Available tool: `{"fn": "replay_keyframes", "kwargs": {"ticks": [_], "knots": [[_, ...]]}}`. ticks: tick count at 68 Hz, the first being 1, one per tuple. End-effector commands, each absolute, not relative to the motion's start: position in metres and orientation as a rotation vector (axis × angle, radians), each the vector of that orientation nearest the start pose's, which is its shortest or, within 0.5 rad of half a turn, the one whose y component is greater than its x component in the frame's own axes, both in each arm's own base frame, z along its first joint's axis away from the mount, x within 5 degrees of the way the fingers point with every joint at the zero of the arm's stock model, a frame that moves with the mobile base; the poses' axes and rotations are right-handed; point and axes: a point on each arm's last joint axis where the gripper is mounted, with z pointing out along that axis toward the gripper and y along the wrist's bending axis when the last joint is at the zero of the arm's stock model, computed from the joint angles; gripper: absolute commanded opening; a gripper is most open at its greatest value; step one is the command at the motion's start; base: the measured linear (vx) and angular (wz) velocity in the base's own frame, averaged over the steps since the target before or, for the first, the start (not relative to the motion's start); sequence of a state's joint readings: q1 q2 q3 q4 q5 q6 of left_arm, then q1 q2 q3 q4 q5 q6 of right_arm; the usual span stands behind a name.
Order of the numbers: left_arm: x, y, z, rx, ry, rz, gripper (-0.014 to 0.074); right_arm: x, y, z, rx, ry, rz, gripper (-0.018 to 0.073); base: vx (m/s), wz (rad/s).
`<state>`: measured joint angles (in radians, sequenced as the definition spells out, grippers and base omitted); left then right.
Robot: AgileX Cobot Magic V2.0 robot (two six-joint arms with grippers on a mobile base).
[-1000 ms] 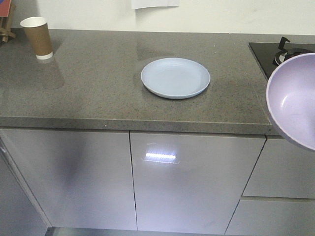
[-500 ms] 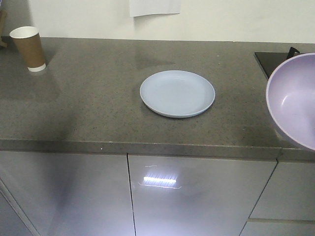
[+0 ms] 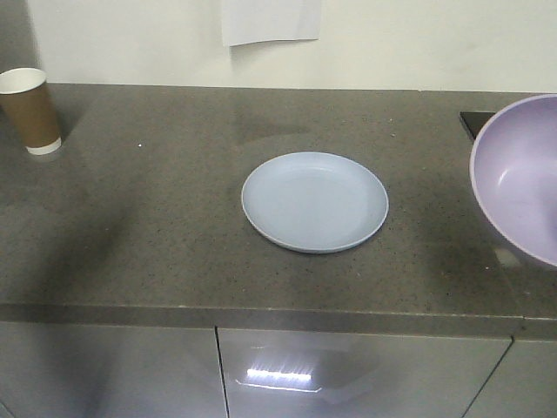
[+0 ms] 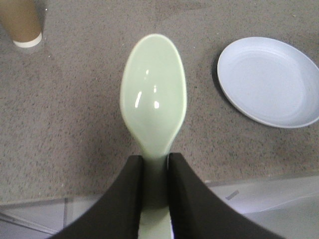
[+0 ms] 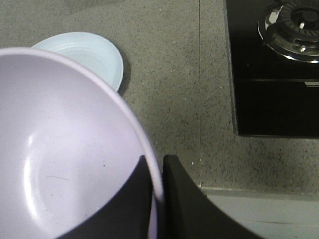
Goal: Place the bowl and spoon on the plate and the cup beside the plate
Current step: 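Drive the base, carrying spoon and bowl, to the counter with the blue plate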
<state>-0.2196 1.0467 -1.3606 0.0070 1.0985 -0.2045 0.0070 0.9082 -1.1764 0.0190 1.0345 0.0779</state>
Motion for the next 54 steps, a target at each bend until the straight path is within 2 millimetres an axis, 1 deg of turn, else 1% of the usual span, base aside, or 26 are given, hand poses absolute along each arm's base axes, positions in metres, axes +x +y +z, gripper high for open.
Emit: {"fn": "replay_keyframes", "kwargs": {"ticks": [1,54], "knots": [[0.1759,-0.0402,0.4612,0.023,2.181,-0.245,-0.0006,0.1553,0.0019,0.4336,0.080,2.153,0.068,-0.0006,0.17,-0.07],[0.1759,-0.0402,0.4612,0.023,2.181,-0.245,-0.0006,0.1553,0.0019,0.4336,0.080,2.153,0.068,-0.0006,0.14,-0.07]]}}
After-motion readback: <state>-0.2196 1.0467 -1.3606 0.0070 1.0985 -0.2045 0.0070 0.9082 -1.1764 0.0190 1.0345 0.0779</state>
